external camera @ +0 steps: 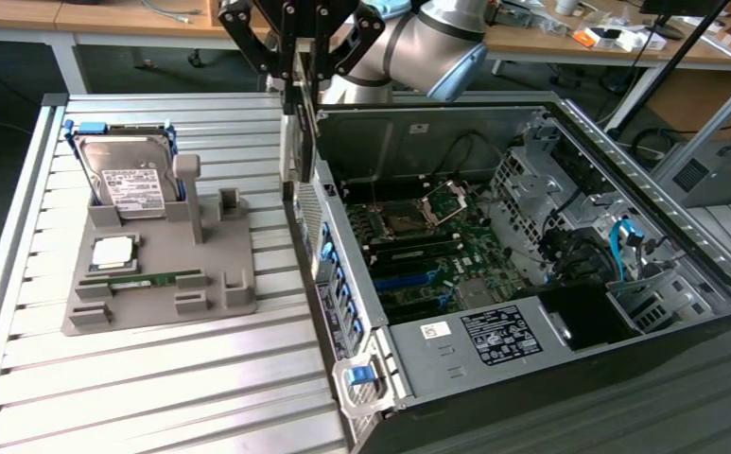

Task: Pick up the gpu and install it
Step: 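Pick up the gpu and move the gpu toward the slot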

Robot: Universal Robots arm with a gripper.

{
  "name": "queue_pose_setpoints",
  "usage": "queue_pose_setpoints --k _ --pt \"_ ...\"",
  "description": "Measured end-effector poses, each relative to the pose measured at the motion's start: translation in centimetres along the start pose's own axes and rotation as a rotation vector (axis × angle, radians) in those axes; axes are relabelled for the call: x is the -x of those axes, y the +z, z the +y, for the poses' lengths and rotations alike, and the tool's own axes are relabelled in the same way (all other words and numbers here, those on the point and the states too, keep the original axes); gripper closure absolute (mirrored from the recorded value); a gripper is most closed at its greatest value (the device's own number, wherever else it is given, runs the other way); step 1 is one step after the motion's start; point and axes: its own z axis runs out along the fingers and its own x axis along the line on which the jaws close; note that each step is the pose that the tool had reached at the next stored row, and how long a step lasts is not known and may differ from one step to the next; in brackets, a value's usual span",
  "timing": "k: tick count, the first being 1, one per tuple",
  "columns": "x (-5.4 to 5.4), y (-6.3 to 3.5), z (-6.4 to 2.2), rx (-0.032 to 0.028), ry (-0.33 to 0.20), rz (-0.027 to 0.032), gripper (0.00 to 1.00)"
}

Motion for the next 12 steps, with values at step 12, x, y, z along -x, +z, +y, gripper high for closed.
queue_pose_setpoints --k 12 --pt "0.22 0.36 0.01 -0.0007 0.0 -0.0001 0.73"
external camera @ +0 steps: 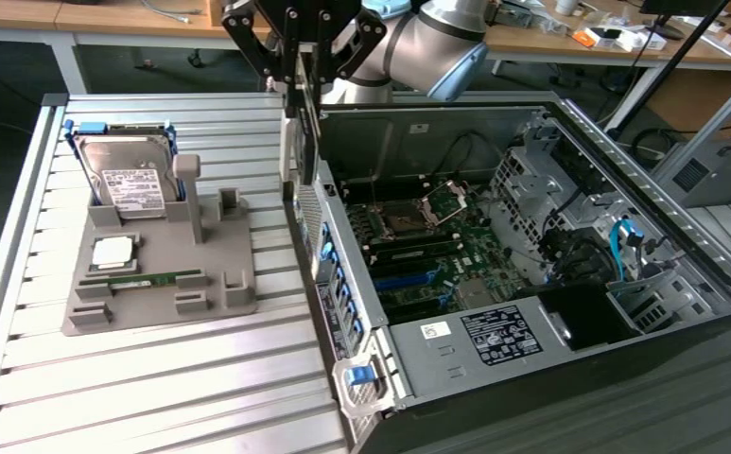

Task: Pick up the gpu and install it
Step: 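Pick up the gpu and move the gpu toward the slot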

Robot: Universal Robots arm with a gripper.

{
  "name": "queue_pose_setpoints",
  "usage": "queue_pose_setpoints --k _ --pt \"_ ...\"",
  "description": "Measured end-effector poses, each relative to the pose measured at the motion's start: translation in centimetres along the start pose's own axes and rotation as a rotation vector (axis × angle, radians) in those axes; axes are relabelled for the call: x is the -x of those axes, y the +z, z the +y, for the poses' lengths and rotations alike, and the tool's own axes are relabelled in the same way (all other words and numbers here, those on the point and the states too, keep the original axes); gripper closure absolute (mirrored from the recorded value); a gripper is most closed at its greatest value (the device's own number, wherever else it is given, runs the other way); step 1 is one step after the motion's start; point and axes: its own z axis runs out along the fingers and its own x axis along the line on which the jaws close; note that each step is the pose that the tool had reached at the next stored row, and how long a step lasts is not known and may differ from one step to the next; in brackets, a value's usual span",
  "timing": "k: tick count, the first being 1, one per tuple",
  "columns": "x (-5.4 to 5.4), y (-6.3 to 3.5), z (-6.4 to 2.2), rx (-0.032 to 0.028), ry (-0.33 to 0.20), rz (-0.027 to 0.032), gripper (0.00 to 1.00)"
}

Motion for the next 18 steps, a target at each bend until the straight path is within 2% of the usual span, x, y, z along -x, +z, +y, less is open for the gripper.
queue_pose_setpoints --k 18 --pt "0.17 0.45 0.01 -0.0008 0.0 0.0 0.73"
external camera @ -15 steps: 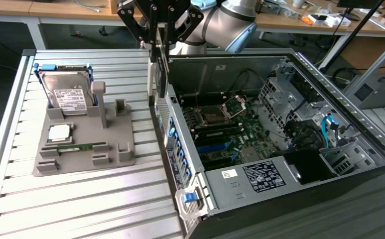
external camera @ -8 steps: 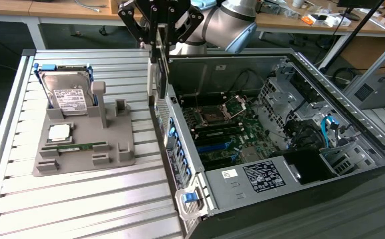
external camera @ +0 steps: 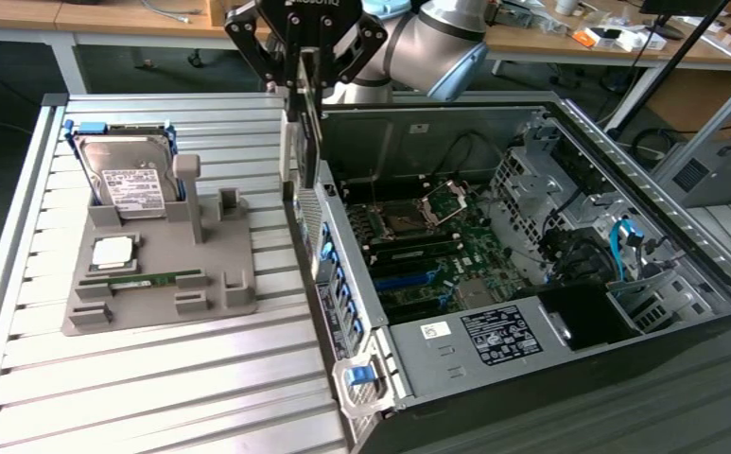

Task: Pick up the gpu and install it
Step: 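Pick up the gpu and move the gpu toward the slot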

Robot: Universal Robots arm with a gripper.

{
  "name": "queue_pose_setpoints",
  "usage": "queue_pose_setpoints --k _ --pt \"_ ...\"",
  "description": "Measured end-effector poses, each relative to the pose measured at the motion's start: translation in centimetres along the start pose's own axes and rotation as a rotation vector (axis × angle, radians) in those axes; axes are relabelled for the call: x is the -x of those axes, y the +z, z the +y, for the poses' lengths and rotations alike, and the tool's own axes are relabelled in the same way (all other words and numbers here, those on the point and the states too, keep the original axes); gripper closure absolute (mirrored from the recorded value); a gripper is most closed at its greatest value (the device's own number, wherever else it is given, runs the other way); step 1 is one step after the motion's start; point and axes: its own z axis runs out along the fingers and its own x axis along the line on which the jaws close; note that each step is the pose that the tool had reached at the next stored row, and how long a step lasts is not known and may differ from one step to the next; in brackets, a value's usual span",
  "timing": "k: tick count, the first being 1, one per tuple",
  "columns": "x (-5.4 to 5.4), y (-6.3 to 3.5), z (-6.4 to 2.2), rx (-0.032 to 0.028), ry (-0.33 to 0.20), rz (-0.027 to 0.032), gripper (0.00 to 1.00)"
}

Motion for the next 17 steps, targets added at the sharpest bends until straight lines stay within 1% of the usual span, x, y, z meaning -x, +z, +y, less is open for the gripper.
queue_pose_setpoints --k 17 --pt "0.21 0.47 0.01 -0.0018 0.0 -0.0002 0.73"
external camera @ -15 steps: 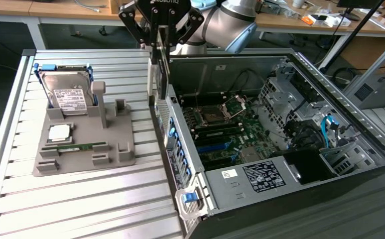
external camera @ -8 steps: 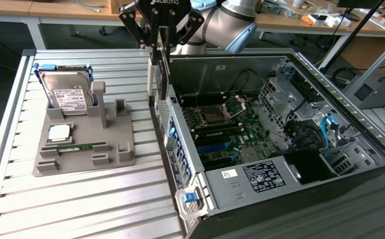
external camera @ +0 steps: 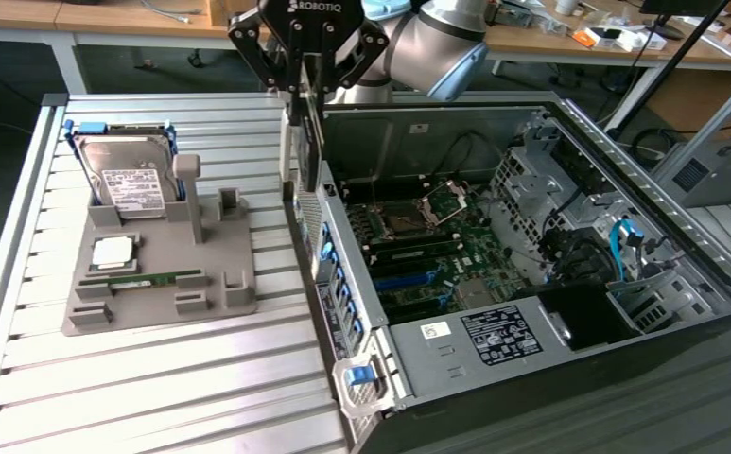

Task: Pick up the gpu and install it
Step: 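Pick up the gpu and move the gpu toward the slot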

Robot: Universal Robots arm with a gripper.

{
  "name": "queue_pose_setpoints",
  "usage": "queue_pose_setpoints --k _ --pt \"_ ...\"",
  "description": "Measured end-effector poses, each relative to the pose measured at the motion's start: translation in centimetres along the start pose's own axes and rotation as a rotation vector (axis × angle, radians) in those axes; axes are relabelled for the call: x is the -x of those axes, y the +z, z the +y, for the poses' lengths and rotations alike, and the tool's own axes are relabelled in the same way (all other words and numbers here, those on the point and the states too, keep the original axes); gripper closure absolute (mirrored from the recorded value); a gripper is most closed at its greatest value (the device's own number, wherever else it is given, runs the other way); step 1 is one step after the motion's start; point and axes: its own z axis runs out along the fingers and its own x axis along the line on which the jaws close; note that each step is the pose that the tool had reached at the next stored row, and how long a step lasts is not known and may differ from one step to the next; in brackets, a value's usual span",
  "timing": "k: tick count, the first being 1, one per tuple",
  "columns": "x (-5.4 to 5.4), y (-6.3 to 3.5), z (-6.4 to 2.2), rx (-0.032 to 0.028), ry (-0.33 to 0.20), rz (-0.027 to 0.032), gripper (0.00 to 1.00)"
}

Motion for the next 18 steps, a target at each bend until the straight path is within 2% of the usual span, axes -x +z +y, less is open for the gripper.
queue_pose_setpoints --k 18 --pt "0.34 0.56 0.02 -0.0023 0.0 0.0 0.73"
